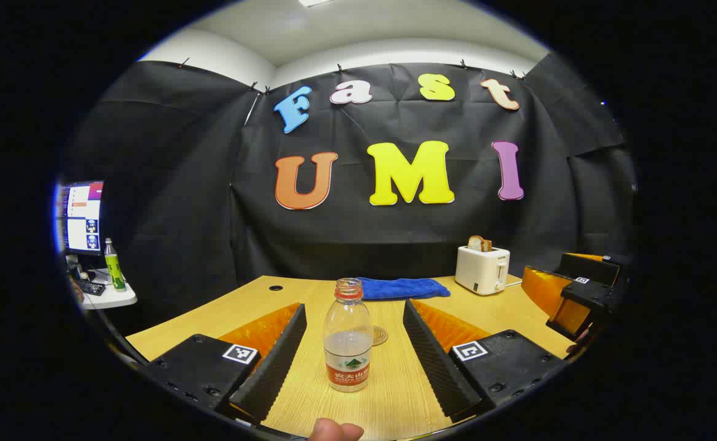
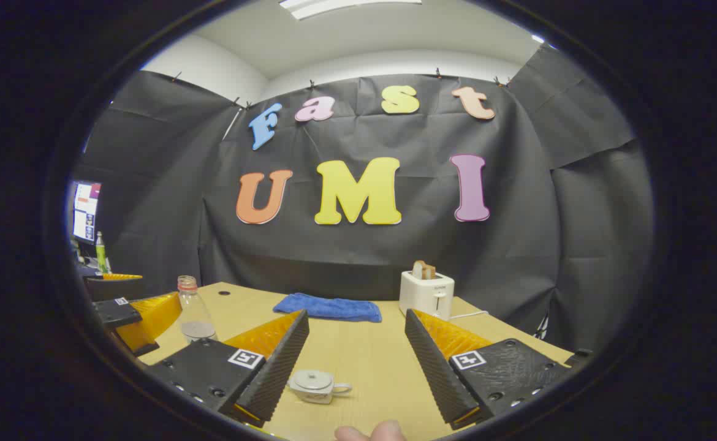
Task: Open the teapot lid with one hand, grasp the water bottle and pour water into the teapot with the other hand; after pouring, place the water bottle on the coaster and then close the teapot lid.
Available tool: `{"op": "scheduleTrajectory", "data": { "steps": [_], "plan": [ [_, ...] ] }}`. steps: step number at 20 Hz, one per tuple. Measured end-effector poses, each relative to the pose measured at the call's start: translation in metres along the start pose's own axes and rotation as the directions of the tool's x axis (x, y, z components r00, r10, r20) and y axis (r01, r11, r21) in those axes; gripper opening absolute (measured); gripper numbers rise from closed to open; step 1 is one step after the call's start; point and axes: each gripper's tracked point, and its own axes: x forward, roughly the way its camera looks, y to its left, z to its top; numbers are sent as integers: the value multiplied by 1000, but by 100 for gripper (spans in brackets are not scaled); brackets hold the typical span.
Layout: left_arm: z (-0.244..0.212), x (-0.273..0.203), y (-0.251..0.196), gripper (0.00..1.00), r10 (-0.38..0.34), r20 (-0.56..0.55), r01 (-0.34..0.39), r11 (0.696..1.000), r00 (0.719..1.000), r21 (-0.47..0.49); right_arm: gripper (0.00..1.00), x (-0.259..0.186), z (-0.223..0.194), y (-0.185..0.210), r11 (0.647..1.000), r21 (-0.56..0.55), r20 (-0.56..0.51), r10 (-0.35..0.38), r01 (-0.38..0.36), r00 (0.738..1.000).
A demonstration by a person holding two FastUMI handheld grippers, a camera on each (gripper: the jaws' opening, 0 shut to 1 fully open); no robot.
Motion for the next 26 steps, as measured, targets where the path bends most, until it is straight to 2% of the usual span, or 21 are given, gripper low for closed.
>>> {"op": "scheduleTrajectory", "data": {
  "steps": [5,6,17,20,22,26],
  "plan": [
    [-2,6,16,99,16,-10,-16,1000,1000,1,95,4,-8,2,1000,5,-23,0,0,1000],
    [-2,6,16,99,15,-8,-15,1000,1000,2,97,4,-9,3,1000,6,-24,1,-1,1000],
    [0,4,16,99,1,5,-1,1000,1000,18,95,6,-12,4,1000,-1,-24,7,-7,1000],
    [-3,4,18,99,0,-5,0,1000,1000,18,97,8,-21,5,1000,-10,-38,7,-7,999],
    [-1,3,21,99,5,-1,-5,1000,1000,17,93,10,-26,7,1000,-8,-48,13,-13,999],
    [3,2,27,99,16,6,-16,1000,1000,1,95,13,-45,20,999,-2,-84,42,-42,996]
  ]
}}
